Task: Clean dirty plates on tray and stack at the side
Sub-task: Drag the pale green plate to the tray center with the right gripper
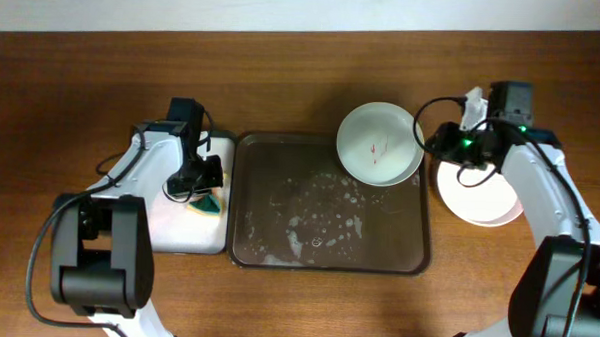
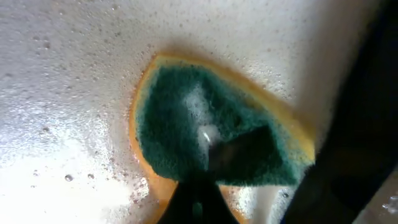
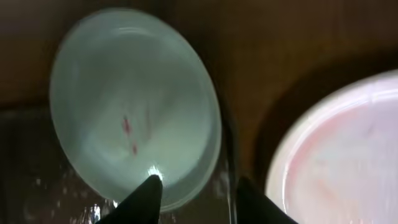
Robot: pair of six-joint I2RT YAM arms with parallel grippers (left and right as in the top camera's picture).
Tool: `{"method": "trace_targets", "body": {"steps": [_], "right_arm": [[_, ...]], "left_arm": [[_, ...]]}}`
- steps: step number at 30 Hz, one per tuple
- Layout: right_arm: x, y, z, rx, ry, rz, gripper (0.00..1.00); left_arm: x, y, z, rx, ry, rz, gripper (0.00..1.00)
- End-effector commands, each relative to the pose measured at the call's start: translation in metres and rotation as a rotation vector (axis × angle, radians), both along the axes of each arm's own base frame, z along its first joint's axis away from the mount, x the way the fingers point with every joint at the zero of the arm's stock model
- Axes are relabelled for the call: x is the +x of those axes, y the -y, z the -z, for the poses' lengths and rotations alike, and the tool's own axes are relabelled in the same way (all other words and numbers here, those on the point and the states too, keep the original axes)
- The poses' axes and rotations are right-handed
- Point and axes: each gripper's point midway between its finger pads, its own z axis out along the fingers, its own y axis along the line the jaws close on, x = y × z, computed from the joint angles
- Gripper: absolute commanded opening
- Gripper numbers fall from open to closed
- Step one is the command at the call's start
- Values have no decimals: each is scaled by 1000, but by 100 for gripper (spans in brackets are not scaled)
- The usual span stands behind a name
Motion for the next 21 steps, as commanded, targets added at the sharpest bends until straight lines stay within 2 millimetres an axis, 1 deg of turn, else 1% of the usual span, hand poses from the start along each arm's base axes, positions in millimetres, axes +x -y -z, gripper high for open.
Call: {"method": "trace_targets", "body": {"steps": [1, 2, 4, 6, 8, 11, 16, 18, 19, 21], "right_arm": [[12, -4, -7, -121, 53, -17, 41], [14, -4, -7, -158, 61, -13, 44], [19, -6, -9, -203, 81, -12, 48], [26, -13, -8, -205, 105, -26, 48], [32, -12, -2, -212, 109, -20, 46], [39, -6, 14, -241, 98, -4, 45], [45, -5, 50, -243, 49, -9, 45], [44, -5, 61, -241, 31, -11, 44], [44, -7, 65, -237, 24, -15, 41], [45, -9, 68, -225, 21, -22, 30]], "left_arm": [[12, 4, -53, -36, 155, -7, 0], [14, 4, -69, -40, 199, -7, 0], [13, 4, -86, -47, 240, -5, 0], [7, 4, -97, -49, 251, -12, 0], [3, 4, -95, -47, 232, -12, 0], [0, 3, -94, -46, 220, -12, 0], [-1, 3, -93, -46, 219, -12, 0], [-1, 3, -93, -46, 219, -12, 0], [-1, 3, -93, -46, 219, -12, 0], [0, 3, -93, -46, 220, -12, 0]]}}
